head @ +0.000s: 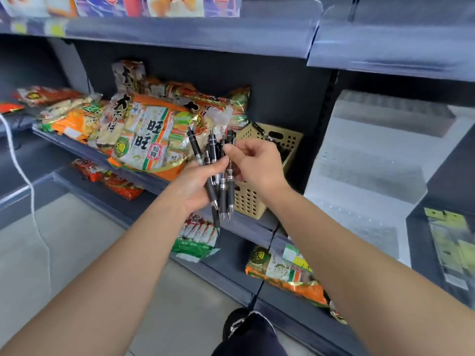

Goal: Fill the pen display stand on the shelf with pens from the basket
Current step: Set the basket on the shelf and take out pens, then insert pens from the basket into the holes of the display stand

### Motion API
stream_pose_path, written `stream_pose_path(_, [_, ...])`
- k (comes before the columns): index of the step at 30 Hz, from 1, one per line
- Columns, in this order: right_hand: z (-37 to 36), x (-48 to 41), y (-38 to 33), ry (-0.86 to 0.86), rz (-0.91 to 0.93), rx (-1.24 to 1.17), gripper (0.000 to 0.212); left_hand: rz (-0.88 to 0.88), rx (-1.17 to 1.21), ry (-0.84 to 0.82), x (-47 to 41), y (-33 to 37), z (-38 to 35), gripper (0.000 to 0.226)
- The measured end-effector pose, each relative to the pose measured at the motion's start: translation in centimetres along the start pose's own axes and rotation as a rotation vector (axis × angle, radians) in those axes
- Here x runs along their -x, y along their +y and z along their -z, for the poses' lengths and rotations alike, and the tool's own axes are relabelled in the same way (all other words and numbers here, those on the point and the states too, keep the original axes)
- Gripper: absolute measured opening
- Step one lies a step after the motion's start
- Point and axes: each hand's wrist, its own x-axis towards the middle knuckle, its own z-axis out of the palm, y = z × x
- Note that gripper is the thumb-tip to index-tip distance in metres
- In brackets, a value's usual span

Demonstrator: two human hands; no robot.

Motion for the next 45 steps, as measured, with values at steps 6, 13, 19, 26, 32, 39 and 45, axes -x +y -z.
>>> stream_pose_path(6, [5.5,-0.8,-2.0,0.088,-0.031,0.039,0.024,0.036,-0.072,-0.056,-0.6,1.3,-5.5,0.088])
stream_pose_path(13, [10.7,1.3,-3.6,0.215,-0.128,0.118,0.015,0.068,-0.191,-0.204,-0.8,0.5,-9.6,0.060])
stream_pose_path(19, [12.9,2.9,-4.2,0.281,-0.186,0.158,0.013,0.064,-0.219,-0.259,0.2,-0.5,-11.8,0.064])
stream_pose_path(26, [15.1,2.2,-3.8,0.359,-0.249,0.028,0.024,-0.027,-0.262,-0.195,-1.7,-1.3,-14.6,0.021])
stream_pose_path(32, [17.2,0.7,-2.8,0.212,-0.300,-0.190,0.005,-0.018,-0.190,-0.174,-4.7,-1.7,-16.5,0.010])
stream_pose_path(39, [18.8,0.4,-2.2,0.077,-0.297,-0.248,0.042,0.067,-0.149,-0.199,-5.4,-2.0,-17.5,0.029])
stream_pose_path(45, [19.6,0.8,-2.3,0.197,-0.319,-0.225,0.033,0.153,-0.062,-0.198,-5.1,-2.5,-18.2,0.008])
